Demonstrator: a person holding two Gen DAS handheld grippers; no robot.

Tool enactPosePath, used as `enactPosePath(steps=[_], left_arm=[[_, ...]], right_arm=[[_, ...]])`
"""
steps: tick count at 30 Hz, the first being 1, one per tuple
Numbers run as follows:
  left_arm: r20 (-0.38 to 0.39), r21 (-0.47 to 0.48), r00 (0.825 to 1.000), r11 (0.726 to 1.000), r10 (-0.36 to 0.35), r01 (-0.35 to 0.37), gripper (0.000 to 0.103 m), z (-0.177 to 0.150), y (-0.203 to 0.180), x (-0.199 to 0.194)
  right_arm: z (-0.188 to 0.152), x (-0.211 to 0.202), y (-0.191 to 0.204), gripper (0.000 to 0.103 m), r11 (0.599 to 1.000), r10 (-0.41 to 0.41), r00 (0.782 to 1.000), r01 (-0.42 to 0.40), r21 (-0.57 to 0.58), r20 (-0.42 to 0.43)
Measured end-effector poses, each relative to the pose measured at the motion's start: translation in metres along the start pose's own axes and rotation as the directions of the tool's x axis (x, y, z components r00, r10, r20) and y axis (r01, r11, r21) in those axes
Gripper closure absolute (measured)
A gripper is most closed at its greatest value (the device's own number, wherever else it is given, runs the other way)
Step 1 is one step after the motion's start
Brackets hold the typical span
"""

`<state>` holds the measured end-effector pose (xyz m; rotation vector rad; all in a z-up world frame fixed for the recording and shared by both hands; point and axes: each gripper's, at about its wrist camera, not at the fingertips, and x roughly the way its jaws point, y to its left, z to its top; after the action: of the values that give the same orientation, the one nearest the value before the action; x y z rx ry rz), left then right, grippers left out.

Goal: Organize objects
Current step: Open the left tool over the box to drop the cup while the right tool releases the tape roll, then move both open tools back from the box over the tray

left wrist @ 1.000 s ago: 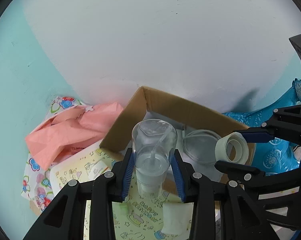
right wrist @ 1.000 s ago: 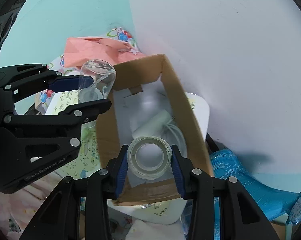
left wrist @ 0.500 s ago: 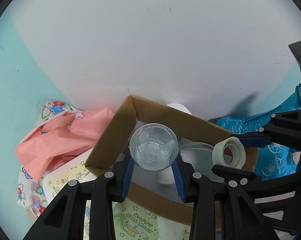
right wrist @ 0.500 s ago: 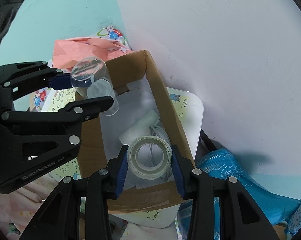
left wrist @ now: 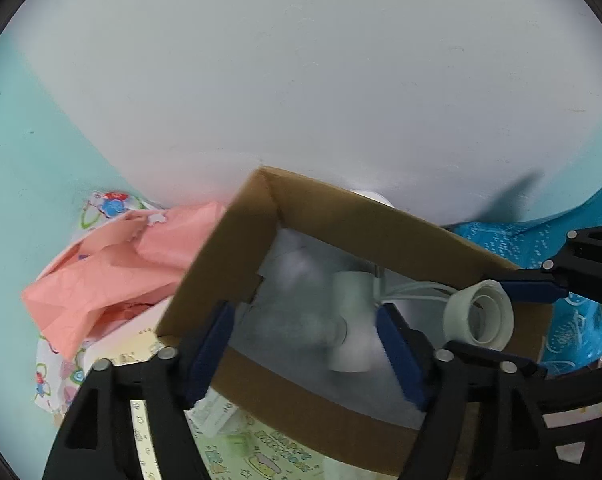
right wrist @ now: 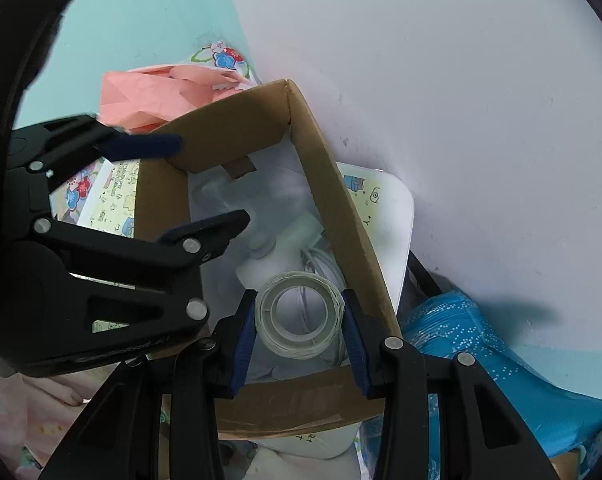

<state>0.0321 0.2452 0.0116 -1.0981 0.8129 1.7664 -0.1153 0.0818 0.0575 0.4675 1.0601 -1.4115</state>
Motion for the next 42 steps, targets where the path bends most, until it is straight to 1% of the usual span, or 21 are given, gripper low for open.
enactPosePath(steps=[3, 11, 14, 16, 17, 18, 20, 23, 29, 34, 42], left_arm=[[-0.004, -0.002, 1.000, 1.000, 0.005, -0.005, 0.021, -0.003, 0.004, -0.002], [-0.025, -0.038, 0.997, 0.997, 0.070, -0.071, 0.010, -0.005, 0.023, -0.010], [-0.015, -0.042, 0.998, 0.997, 0.068, -0.069, 0.008, -0.004, 0.025, -0.016], [-0.014, -0.041, 0.997, 0.997, 0.069, -0.070, 0.007, -0.004, 0.027, -0.017], [-0.015, -0.041, 0.998, 0.997, 0.068, -0.068, 0.007, -0.004, 0.027, -0.018], [-0.014, -0.046, 0.998, 0.997, 0.065, -0.066, 0.006, -0.004, 0.027, -0.017], [-0.015, -0.054, 0.998, 0.997, 0.062, -0.063, 0.006, -0.005, 0.027, -0.018], [-0.021, -0.057, 0.996, 0.994, 0.088, -0.089, 0.005, -0.007, 0.028, -0.020], [-0.006, -0.057, 0.995, 0.994, 0.095, -0.095, 0.005, -0.016, 0.031, -0.034], [-0.001, -0.066, 0.995, 0.993, 0.096, -0.096, 0.005, -0.027, 0.034, -0.046], [-0.003, -0.071, 0.997, 0.995, 0.076, -0.076, 0.005, -0.043, 0.034, -0.060]], right_arm=[[0.001, 0.004, 0.000, 0.059, 1.000, -0.002, 1.000, 0.002, 0.007, -0.008], [0.003, 0.012, 0.007, 0.059, 1.000, -0.007, 1.000, 0.007, 0.003, -0.022], [0.005, 0.012, 0.009, 0.057, 1.000, -0.006, 1.000, 0.006, 0.009, -0.016], [0.006, 0.009, 0.009, 0.049, 1.000, 0.005, 1.000, -0.005, 0.018, -0.014], [0.007, 0.009, 0.009, 0.038, 0.999, 0.005, 1.000, -0.004, 0.034, -0.021], [0.007, 0.008, 0.008, 0.033, 0.999, -0.010, 1.000, 0.011, 0.044, -0.024], [0.005, 0.005, 0.008, 0.031, 0.998, -0.020, 1.000, 0.021, 0.055, -0.021], [0.004, 0.001, 0.009, 0.026, 0.997, -0.017, 0.999, 0.019, 0.074, -0.027], [-0.001, -0.009, 0.014, 0.025, 0.994, -0.041, 0.998, 0.045, 0.101, -0.038], [-0.007, -0.016, 0.024, 0.025, 0.993, -0.068, 0.997, 0.072, 0.098, -0.042], [-0.019, -0.029, 0.046, 0.025, 0.989, -0.102, 0.994, 0.106, 0.099, -0.046]])
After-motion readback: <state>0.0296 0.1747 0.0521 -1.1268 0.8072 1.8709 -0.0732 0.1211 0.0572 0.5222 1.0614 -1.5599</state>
